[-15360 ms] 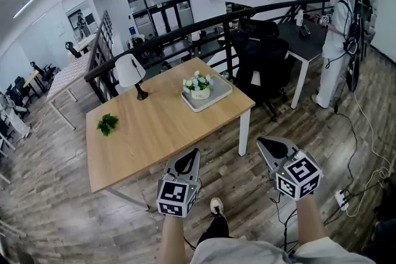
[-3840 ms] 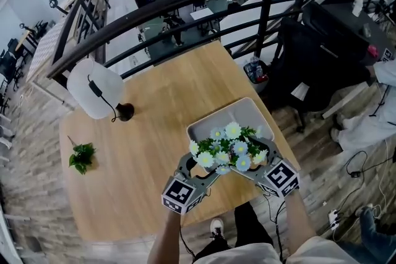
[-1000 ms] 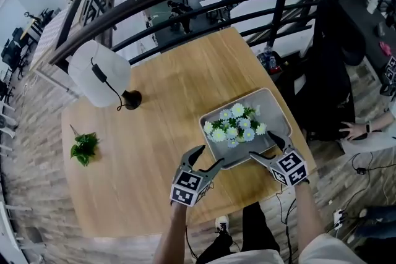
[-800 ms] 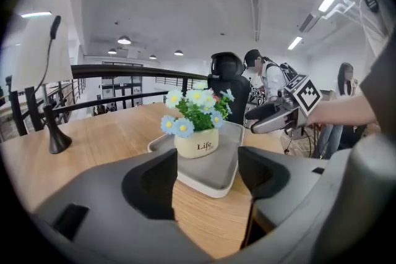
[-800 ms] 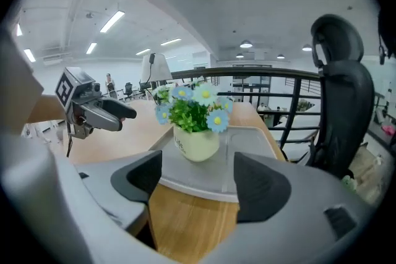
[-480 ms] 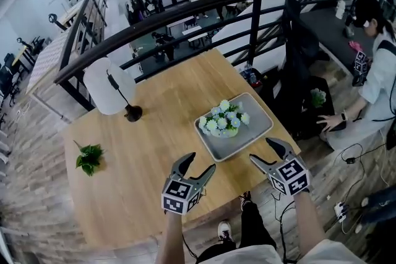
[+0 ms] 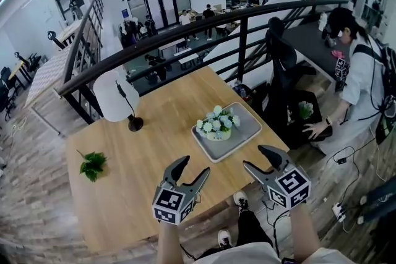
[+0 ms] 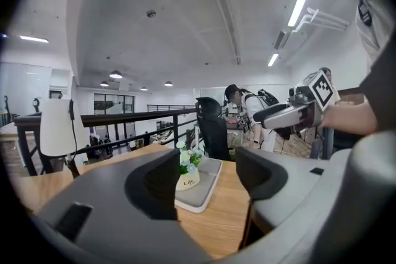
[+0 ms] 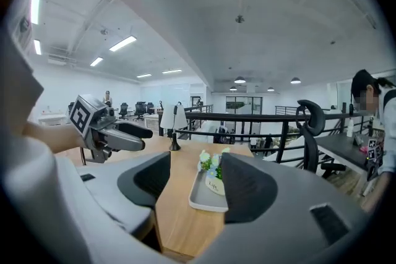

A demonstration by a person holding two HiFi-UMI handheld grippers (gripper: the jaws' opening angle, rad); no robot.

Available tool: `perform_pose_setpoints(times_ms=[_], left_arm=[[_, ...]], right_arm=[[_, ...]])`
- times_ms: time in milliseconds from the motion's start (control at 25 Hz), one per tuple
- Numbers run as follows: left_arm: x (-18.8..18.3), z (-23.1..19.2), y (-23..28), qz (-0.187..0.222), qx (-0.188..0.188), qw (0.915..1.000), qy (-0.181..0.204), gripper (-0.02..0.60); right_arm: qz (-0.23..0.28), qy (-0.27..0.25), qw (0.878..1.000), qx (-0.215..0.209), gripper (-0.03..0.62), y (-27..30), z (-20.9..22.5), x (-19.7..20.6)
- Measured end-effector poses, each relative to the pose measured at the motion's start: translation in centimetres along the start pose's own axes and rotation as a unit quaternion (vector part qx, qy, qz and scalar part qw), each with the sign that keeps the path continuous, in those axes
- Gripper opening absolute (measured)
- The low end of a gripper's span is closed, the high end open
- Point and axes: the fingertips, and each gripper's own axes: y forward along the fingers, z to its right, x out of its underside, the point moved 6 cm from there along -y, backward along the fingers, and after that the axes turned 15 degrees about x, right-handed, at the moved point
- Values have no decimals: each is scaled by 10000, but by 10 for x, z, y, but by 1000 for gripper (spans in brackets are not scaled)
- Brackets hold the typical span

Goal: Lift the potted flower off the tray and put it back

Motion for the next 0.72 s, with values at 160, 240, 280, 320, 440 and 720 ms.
perform_pose_setpoints(times_ms=[160, 240, 280, 320, 440, 720], left_arm=[[-22, 20, -19, 185, 94, 9997, 83, 310], [-36, 27, -27, 347, 65, 9993, 136, 287], [-42, 29, -30, 437, 35, 9989, 148, 251], [-48, 31, -32, 511, 18, 9986, 162, 229], [-63, 39, -37, 530, 33, 9980, 347, 227], [-94, 52, -53, 664, -233, 9946, 756, 155]], right_arm=[[320, 200, 9993, -33, 276, -31, -13, -19], [524, 230, 9984, 38, 255, -41, -13, -31], [607, 227, 9979, 70, 248, -45, -13, -38], [665, 215, 9975, 86, 243, -48, -13, -43], [676, 123, 9976, 127, 231, -57, -15, -51], [563, -10, 9980, 290, 159, -73, -16, -61]])
